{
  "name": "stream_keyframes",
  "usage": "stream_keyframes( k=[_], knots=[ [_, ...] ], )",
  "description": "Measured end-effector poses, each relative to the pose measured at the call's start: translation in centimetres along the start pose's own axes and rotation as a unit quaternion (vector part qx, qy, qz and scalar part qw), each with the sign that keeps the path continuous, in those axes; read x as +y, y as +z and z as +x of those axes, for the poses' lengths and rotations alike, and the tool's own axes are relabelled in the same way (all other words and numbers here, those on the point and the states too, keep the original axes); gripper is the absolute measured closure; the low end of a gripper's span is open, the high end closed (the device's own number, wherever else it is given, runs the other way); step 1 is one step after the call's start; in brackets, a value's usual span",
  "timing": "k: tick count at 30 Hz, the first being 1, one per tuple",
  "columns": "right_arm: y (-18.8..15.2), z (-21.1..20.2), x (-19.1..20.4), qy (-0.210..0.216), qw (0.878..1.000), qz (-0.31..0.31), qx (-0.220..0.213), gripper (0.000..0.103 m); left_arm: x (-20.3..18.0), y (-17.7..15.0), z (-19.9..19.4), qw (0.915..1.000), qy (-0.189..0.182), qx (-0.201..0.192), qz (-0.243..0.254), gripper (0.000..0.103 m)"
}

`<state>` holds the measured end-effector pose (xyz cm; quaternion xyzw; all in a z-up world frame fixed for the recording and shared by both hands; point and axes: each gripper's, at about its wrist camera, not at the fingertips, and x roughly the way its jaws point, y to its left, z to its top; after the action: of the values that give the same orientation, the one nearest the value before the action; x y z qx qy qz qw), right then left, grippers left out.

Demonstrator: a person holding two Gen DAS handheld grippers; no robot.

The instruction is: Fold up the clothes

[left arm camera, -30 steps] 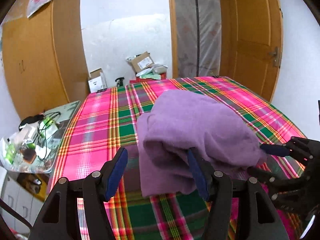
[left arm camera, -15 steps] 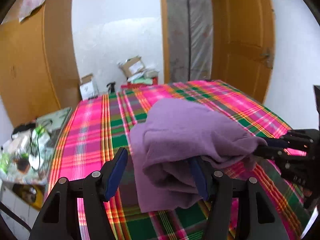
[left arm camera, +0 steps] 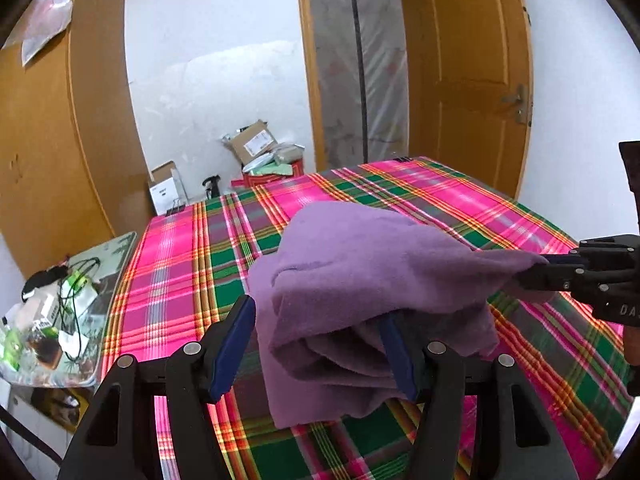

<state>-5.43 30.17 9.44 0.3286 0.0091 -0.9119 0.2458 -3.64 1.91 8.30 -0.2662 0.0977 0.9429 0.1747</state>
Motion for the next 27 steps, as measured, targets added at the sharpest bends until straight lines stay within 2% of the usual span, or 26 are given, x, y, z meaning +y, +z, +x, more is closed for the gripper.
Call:
stream_keyframes(
  k=[3, 7, 12, 16, 21, 24, 25, 27],
  knots=[
    [0.1, 0.1, 0.4, -0.013, 1.0, -0.007, -0.008, 0.092, -0.4, 0.2, -0.3, 0.9998, -0.002, -0.01, 0.018, 0.039],
    [0.4, 0.0, 0.6, -0.008, 1.0, -0.005, -0.016, 0.092, -0.6, 0.4, -0.1, 0.9991, 0.001, -0.007, 0.041, 0.039],
    [0.5, 0.4, 0.7, 0.008, 1.0, -0.004, -0.014, 0.092, -1.1, 0.4, 0.8, 0.9976, -0.003, -0.005, 0.069, 0.039],
    [0.5, 0.8, 1.3, 0.018, 1.0, -0.011, -0.011, 0.092, -1.3, 0.4, 2.0, 0.9967, 0.017, 0.001, 0.079, 0.039],
    [0.9, 0.6, 1.0, 0.033, 0.999, 0.01, -0.027, 0.092, -1.8, 0.3, 2.4, 0.9946, 0.015, -0.008, 0.102, 0.039],
    [1.1, 0.8, 1.6, 0.035, 0.999, 0.002, -0.028, 0.092, -1.7, 0.4, 3.0, 0.9946, 0.019, -0.004, 0.102, 0.039],
    [1.1, 0.9, 1.8, 0.037, 0.999, -0.002, -0.027, 0.092, -1.6, 0.5, 3.0, 0.995, 0.018, -0.004, 0.098, 0.041],
    [1.0, 1.1, 2.2, 0.036, 0.999, -0.006, -0.025, 0.092, -1.4, 0.5, 2.9, 0.9957, 0.01, -0.008, 0.092, 0.054]
  ],
)
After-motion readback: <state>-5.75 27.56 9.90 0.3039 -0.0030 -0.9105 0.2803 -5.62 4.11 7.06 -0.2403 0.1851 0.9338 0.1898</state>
